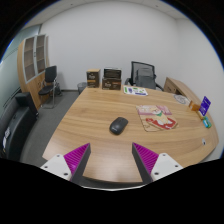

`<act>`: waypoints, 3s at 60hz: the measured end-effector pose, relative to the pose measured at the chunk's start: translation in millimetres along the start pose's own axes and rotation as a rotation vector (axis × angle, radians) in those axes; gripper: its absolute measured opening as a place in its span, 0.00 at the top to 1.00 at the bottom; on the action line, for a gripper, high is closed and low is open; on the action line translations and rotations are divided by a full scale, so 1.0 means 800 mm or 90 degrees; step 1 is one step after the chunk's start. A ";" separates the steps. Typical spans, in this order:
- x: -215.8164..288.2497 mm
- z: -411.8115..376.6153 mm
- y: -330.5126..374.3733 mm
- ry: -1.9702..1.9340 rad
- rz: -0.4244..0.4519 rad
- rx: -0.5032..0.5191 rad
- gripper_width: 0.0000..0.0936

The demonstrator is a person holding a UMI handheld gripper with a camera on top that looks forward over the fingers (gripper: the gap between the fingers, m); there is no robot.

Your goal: Arrange mouse

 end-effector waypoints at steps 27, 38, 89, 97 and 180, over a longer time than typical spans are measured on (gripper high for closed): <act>0.009 -0.032 -0.178 -0.039 0.008 -0.037 0.07; 0.009 -0.033 -0.231 -0.039 0.004 -0.043 0.07; 0.053 -0.060 -0.304 -0.013 0.012 -0.007 0.56; 0.056 -0.059 -0.303 -0.027 -0.005 -0.001 0.66; 0.087 0.289 -0.409 -0.120 -0.027 -0.173 0.10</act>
Point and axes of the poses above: the point between the fingertips, and its own axes, seen from behind it with the camera up: z to the right, x up, y backward, against the way the camera looks, the point moved 6 cm from there along y, backward, against the way the camera looks, and after that the axes turned 11 degrees about -x, right-handed, at the moved point
